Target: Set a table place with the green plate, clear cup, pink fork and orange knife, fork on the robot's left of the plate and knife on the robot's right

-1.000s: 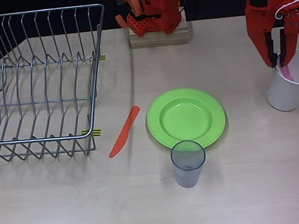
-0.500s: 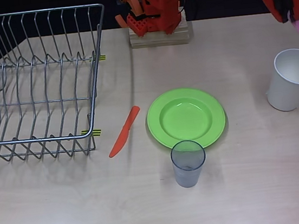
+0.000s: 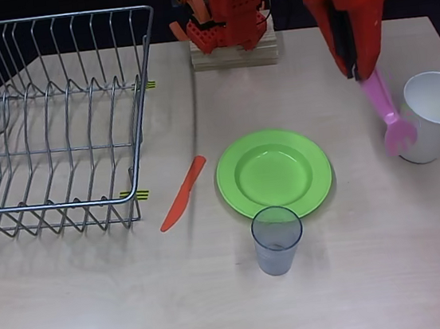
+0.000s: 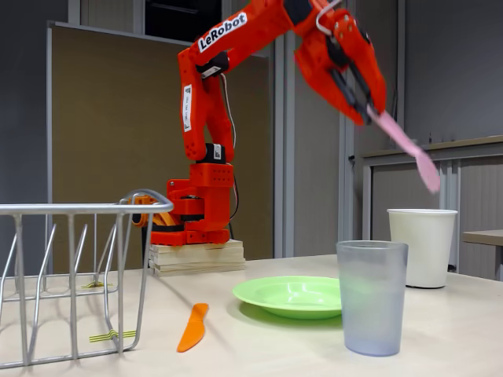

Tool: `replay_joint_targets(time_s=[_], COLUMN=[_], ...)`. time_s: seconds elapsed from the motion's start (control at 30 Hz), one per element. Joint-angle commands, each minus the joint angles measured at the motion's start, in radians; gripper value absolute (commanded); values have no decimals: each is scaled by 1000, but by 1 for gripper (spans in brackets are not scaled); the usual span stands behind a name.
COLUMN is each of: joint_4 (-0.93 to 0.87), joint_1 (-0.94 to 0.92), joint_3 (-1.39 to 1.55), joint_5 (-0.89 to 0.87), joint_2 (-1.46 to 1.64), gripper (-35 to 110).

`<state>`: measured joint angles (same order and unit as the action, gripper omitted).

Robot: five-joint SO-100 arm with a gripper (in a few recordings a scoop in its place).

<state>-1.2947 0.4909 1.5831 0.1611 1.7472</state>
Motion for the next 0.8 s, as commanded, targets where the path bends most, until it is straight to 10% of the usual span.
replay_joint_targets(time_s=[0.0,0.77], joint_4=[146,488], joint_1=[-21,118], joint_3=[123,520], joint_5=[-32,-364], joint_2=[-23,-167], gripper=[0,0])
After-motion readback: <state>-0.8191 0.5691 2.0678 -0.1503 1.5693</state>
